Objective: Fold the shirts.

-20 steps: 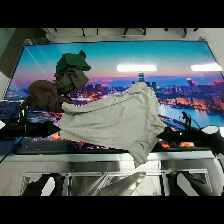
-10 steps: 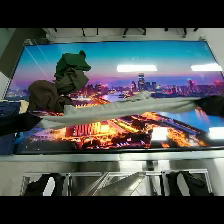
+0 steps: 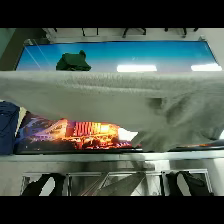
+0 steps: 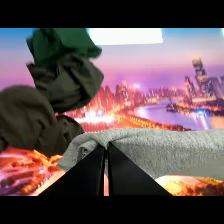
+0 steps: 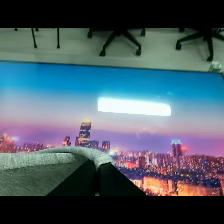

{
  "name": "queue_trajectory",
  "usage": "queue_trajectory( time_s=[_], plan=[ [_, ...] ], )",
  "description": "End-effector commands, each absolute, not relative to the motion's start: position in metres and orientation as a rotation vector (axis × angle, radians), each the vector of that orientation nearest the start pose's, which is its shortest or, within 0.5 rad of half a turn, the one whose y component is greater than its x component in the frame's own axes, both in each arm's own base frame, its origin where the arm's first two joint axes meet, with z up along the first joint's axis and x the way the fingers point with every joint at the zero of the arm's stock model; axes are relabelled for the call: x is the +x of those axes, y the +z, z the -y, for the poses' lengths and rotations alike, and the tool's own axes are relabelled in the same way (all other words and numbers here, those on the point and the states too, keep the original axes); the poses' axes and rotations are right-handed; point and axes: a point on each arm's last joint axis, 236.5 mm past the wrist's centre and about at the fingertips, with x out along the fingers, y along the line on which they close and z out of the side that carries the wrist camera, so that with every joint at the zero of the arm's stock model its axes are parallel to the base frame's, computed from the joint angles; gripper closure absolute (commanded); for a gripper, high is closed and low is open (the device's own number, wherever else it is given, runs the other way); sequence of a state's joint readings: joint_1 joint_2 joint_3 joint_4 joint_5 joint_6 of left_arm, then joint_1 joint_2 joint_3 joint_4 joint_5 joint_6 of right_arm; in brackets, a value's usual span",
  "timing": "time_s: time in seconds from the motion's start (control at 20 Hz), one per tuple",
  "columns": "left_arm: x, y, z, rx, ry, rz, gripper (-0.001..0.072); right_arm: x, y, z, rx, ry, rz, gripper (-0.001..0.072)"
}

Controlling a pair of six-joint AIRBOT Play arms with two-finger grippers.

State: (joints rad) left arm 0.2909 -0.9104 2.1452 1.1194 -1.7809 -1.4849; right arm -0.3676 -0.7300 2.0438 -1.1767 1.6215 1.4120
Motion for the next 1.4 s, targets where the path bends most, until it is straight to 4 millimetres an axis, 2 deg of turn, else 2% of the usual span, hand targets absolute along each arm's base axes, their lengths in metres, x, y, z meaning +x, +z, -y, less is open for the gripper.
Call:
queue_trajectory(
  time_s=[0.0, 0.1, 0.15, 0.25, 0.3, 0.4, 0.45, 0.55, 0.65, 0.75, 0.85, 0.95, 1.05, 1.2, 1.3, 1.35],
  plan=[
    [0.207, 0.450, 0.041, 0.016, -0.178, -0.442, 0.0689, 0.168, 0.494, -0.028, -0.123, 0.021, -0.166, 0.0694],
    [0.209, 0.442, 0.040, -0.008, -0.177, -0.469, 0.0689, 0.174, 0.502, -0.024, -0.130, 0.013, -0.134, 0.0694],
    [0.213, 0.428, 0.039, -0.029, -0.180, -0.518, 0.0689, 0.180, 0.501, -0.021, -0.126, 0.010, -0.140, 0.0694],
    [0.225, 0.380, 0.038, -0.110, -0.193, -0.664, 0.0689, 0.203, 0.485, -0.007, -0.102, -0.006, -0.218, 0.0693],
    [0.236, 0.354, 0.038, -0.153, -0.205, -0.721, 0.0689, 0.221, 0.464, 0.003, -0.064, -0.012, -0.299, 0.0693],
    [0.266, 0.296, 0.036, -0.211, -0.226, -0.811, 0.0689, 0.264, 0.404, 0.019, 0.061, -0.003, -0.489, 0.0693],
    [0.282, 0.261, 0.040, -0.245, -0.245, -0.872, 0.0689, 0.288, 0.363, 0.025, 0.116, 0.013, -0.602, 0.0692],
    [0.309, 0.180, 0.061, -0.274, -0.315, -1.044, 0.0689, 0.332, 0.280, 0.029, 0.256, 0.050, -0.766, 0.0692],
    [0.336, 0.107, 0.085, -0.213, -0.385, -1.170, 0.0689, 0.377, 0.206, 0.030, 0.355, 0.065, -0.821, 0.0692],
    [0.369, 0.046, 0.086, -0.122, -0.350, -1.284, 0.0689, 0.416, 0.141, 0.021, 0.335, 0.104, -0.862, 0.0692],
    [0.397, 0.003, 0.091, -0.068, -0.350, -1.388, 0.0689, 0.451, 0.095, -0.001, 0.235, 0.186, -0.894, 0.0692],
    [0.424, -0.021, 0.101, -0.048, -0.362, -1.431, 0.0689, 0.484, 0.065, -0.015, 0.202, 0.197, -0.870, 0.0692],
    [0.446, -0.031, 0.097, 0.022, -0.323, -1.434, 0.0688, 0.507, 0.046, -0.016, 0.237, 0.155, -0.841, 0.0691],
    [0.473, -0.020, 0.082, 0.145, -0.261, -1.376, 0.0689, 0.525, 0.040, -0.003, 0.272, 0.097, -0.790, 0.0691],
    [0.478, -0.010, 0.083, 0.159, -0.273, -1.352, 0.0688, 0.525, 0.035, 0.001, 0.276, 0.090, -0.797, 0.0691],
    [0.474, -0.008, 0.082, 0.159, -0.275, -1.371, 0.0688, 0.522, 0.031, 0.002, 0.281, 0.091, -0.819, 0.0691]
  ],
)
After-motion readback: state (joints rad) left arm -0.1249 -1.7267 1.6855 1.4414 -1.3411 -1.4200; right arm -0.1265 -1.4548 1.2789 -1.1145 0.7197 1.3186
